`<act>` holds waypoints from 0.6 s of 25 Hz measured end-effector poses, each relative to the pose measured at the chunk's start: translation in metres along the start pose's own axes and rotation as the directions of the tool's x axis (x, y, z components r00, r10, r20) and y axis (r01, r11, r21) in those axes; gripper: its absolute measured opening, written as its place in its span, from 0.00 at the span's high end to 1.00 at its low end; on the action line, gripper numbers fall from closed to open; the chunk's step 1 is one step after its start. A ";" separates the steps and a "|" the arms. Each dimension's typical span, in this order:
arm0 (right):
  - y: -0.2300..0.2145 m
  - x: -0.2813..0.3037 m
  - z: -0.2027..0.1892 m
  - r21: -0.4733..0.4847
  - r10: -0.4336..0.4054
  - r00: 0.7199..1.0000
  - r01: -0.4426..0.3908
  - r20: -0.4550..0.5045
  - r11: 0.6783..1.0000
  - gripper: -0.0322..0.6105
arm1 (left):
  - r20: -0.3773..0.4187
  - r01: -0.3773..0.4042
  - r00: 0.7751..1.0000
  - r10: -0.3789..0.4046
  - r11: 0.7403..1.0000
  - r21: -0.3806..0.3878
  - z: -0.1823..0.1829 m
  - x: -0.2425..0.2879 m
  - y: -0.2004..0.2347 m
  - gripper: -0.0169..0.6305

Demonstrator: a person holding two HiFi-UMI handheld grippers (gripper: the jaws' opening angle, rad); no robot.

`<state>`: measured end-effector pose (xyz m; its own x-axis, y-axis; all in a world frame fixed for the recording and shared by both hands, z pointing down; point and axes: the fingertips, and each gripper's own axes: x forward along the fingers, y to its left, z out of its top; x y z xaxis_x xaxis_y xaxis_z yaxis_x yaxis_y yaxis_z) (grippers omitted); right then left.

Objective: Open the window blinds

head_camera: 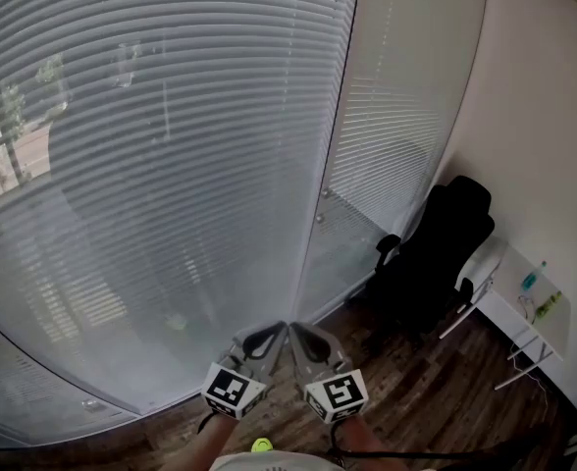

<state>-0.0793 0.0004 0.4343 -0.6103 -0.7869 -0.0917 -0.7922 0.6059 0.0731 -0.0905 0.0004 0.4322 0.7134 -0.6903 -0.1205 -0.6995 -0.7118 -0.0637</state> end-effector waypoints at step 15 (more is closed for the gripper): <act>-0.043 0.050 -0.013 -0.007 -0.011 1.000 0.011 -0.022 1.000 0.94 | -0.010 -0.009 1.000 0.009 0.999 -0.032 -0.014 0.048 0.045 0.99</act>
<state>-0.0757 -0.0669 0.4397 -0.6013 -0.7959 -0.0707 -0.7988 0.5964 0.0791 -0.0878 -0.0667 0.4377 0.7075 -0.6980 -0.1109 -0.7045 -0.7091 -0.0312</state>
